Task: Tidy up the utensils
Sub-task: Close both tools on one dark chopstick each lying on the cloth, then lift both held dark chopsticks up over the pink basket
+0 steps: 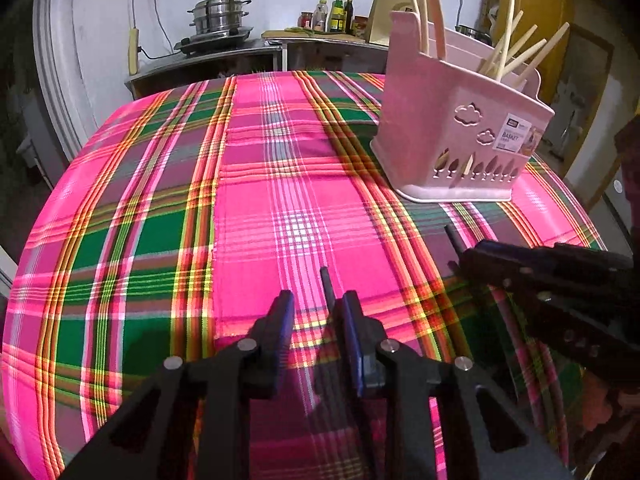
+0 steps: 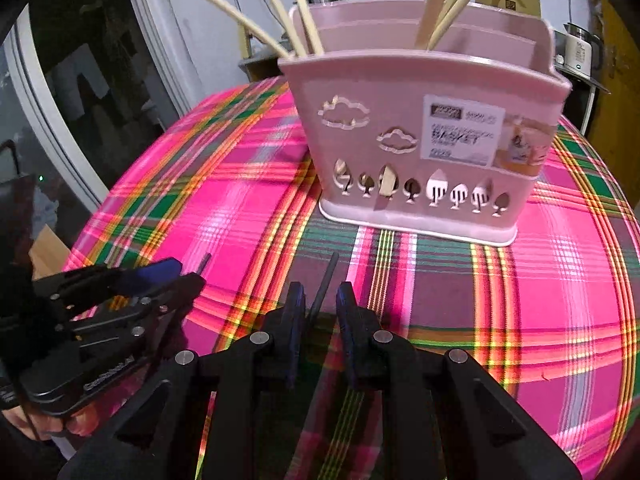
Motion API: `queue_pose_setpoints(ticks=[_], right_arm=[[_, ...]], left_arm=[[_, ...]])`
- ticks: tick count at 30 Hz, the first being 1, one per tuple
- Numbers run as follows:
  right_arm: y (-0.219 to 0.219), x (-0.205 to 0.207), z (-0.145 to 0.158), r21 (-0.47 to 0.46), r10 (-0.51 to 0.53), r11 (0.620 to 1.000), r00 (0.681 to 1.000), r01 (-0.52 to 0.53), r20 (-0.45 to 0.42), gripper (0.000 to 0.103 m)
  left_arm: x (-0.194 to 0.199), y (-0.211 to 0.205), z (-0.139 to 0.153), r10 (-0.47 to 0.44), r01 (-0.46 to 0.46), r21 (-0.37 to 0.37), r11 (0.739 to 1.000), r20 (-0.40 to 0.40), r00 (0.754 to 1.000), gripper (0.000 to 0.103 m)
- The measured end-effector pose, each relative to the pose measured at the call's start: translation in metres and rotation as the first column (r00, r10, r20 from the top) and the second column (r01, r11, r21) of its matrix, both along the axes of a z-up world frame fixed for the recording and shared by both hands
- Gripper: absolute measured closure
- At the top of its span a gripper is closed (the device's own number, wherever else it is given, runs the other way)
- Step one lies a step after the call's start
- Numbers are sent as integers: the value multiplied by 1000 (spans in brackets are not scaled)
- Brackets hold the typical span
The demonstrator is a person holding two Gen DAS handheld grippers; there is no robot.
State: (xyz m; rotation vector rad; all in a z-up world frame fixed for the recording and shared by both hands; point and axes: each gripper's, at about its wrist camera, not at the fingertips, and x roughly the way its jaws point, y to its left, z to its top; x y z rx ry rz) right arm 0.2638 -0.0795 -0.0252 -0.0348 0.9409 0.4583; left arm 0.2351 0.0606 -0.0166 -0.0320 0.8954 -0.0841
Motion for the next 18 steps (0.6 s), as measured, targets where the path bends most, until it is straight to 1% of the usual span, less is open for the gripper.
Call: queue_pose_setpoints(ticks=[4, 8, 12, 15, 16, 18], right_arm=[[5, 2, 0, -31, 1, 1000, 1000, -1, 12, 86], [9, 5, -1, -67, -2, 998, 1000, 4, 22, 93], [13, 7, -1, -88, 2, 996, 1000, 0, 19, 94], [15, 7, -1, -89, 3, 996, 1000, -1, 18, 95], [14, 7, -1, -85, 1, 996, 1000, 1, 14, 95], [10, 9, 0, -67, -3, 998, 1000, 3, 2, 96]], left_arm=[[1, -1, 0, 1, -1, 14, 1000, 0, 1000, 80], [2, -2, 1, 0, 0, 30, 1000, -4, 1000, 82], [4, -3, 1, -3, 3, 40, 999, -8, 1000, 84], [7, -4, 1, -4, 4, 40, 999, -14, 1000, 91], [7, -4, 1, -5, 5, 38, 999, -17, 1000, 96], [8, -4, 1, -6, 7, 29, 1000, -24, 1000, 96]])
